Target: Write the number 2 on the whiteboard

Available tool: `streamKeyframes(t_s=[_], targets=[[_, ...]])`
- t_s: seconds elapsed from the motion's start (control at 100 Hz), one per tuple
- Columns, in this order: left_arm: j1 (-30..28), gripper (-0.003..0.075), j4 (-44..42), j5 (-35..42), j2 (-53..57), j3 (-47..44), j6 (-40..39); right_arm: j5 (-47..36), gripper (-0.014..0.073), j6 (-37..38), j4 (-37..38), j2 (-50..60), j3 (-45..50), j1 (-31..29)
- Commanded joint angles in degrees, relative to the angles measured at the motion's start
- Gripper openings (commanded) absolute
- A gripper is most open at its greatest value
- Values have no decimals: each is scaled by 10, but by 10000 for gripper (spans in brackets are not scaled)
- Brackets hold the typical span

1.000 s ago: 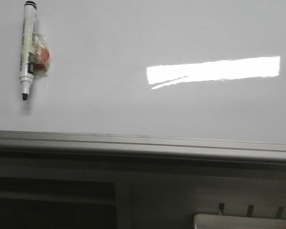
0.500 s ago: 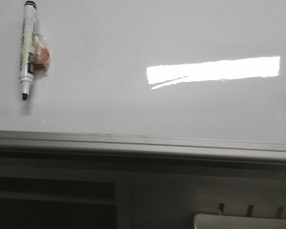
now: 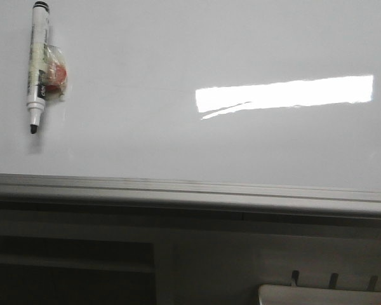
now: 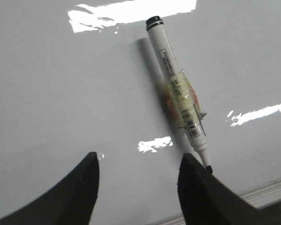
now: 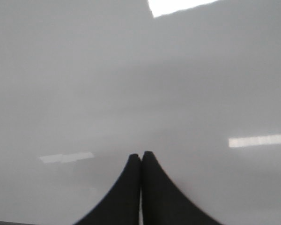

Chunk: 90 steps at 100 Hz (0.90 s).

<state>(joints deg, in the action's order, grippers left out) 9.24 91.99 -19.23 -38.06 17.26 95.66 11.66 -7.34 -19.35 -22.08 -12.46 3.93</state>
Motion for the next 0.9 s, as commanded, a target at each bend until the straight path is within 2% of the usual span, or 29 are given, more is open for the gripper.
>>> streamKeyframes(t_s=[0.0, 0.07, 0.11, 0.13, 0.19, 0.31, 0.38, 0.48, 0.57, 0.74, 0.89], targets=[[5, 357, 21, -38, -3, 20, 3, -38, -71, -8, -1, -8, -21, 1], [8, 355, -33, -55, -3, 26, -16, -38, -71, -8, -1, -8, -21, 1], [12, 354, -106, -46, -3, 34, -86, -38, -71, -8, -1, -8, -21, 1], [16, 354, -134, -35, -3, 39, -136, -38, -71, -8, -1, -8, -21, 1], [34, 354, -295, 4, -3, 52, -295, -38, -71, -8, -1, -8, -21, 1], [100, 355, -614, 83, -3, 62, -666, -38, -71, -8, -1, -8, -21, 1], [156, 354, -781, 98, -3, 62, -832, -38, -71, -8, -1, -8, -21, 1], [227, 354, -944, 94, -4, 62, -987, -38, -71, -8, -1, -8, -21, 1], [265, 355, -985, 103, -7, 62, -1058, -38, -71, -8, -1, -8, -21, 1], [275, 355, -985, 175, -22, 62, -1062, -38, -71, -8, -1, -8, -21, 1], [275, 355, -969, 239, -81, 62, -1062, -38, -71, -8, -1, -8, -21, 1]])
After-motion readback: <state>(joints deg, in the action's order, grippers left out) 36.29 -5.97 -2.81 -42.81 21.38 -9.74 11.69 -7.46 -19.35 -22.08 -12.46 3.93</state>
